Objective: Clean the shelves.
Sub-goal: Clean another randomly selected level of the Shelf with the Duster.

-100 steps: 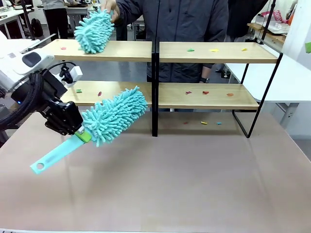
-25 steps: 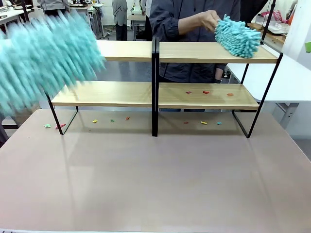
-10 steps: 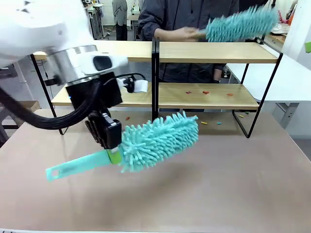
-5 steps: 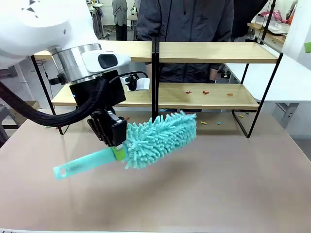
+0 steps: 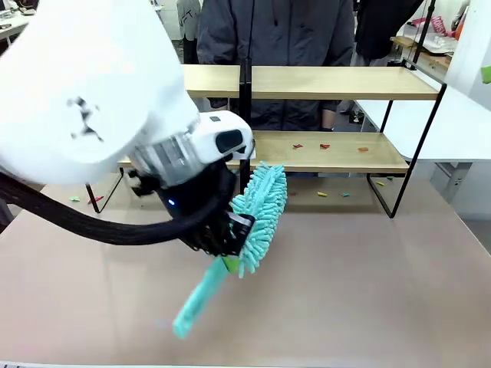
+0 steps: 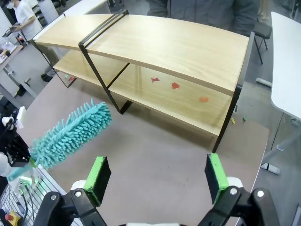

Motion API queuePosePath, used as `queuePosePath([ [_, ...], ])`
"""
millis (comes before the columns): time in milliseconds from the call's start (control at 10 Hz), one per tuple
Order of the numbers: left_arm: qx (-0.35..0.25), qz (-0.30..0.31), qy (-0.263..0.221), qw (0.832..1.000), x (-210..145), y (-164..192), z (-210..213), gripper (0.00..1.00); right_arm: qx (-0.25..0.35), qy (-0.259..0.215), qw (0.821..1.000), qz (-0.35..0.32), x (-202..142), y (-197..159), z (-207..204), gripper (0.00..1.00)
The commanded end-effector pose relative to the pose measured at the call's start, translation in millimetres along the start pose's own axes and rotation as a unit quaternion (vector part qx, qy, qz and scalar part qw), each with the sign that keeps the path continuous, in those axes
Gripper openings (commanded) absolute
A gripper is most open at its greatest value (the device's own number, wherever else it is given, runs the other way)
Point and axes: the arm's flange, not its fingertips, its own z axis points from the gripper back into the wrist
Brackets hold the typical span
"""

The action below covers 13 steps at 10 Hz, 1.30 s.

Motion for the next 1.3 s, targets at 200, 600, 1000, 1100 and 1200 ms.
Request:
queuePosePath([
  [200,-0.013,0.037,-0.047,0.998,44.2,-39.8,-16.3,0.13,0.007,-0.004,1.000,0.004,0.9,-1.1,0.0,1.00],
  [600,-0.019,0.060,-0.082,0.995,54.1,-50.9,-13.1,0.13,0.007,-0.004,1.000,0.004,0.9,-1.1,0.0,1.00],
  [1000,0.006,0.086,-0.106,0.991,109.0,-58.5,-21.7,0.13,0.007,-0.004,1.000,0.004,0.9,-1.1,0.0,1.00],
  [1100,0.017,0.103,-0.111,0.988,128.7,-59.7,-26.3,0.13,0.007,-0.004,1.000,0.004,0.9,-1.1,0.0,1.00],
  [1200,0.036,0.127,-0.123,0.984,146.9,-56.4,-30.2,0.13,0.007,-0.004,1.000,0.004,0.9,-1.1,0.0,1.00],
])
